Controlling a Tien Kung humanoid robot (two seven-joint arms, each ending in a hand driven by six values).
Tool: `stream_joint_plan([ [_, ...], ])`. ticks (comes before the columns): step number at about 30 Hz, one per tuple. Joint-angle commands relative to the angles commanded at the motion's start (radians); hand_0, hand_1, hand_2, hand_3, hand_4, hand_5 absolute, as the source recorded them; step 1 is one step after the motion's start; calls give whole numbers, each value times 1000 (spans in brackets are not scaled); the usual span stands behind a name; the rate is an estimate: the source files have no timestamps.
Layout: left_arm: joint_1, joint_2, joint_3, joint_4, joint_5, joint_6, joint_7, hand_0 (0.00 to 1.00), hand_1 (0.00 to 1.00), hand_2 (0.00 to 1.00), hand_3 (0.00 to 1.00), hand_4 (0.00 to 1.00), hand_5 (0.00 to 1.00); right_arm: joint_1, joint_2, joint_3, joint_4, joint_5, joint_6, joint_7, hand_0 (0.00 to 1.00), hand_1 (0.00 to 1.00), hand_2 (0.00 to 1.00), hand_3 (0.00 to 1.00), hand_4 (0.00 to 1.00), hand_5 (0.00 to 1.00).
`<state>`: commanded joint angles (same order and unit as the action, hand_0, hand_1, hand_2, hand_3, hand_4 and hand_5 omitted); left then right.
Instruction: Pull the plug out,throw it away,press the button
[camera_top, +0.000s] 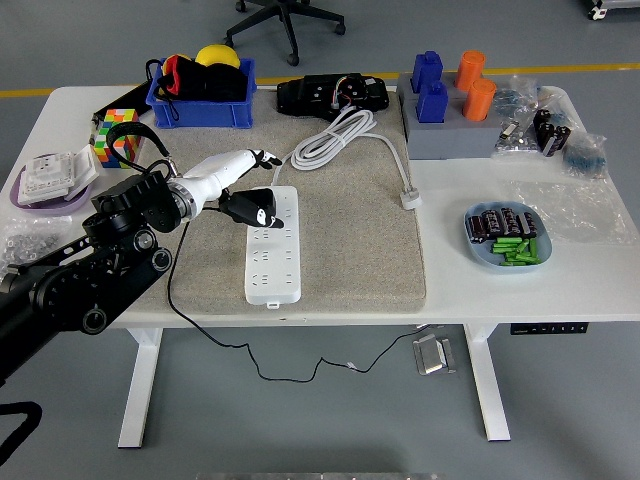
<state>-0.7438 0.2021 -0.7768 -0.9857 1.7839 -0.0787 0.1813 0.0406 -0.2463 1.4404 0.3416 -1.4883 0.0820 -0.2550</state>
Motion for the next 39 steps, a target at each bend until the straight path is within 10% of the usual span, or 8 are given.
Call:
stream_joint_plan([
  [12,-50,-46,29,144,43,17,-2,817,736,700,793,853,2,1,-1,-7,1,4,0,0,767,729,724,713,883,658],
  [39,-63,-50,56,204,5,80,-71,617,481,497,576,619,2,-2,-2,-9,-1,3,0,0,767,729,724,713,883,658],
])
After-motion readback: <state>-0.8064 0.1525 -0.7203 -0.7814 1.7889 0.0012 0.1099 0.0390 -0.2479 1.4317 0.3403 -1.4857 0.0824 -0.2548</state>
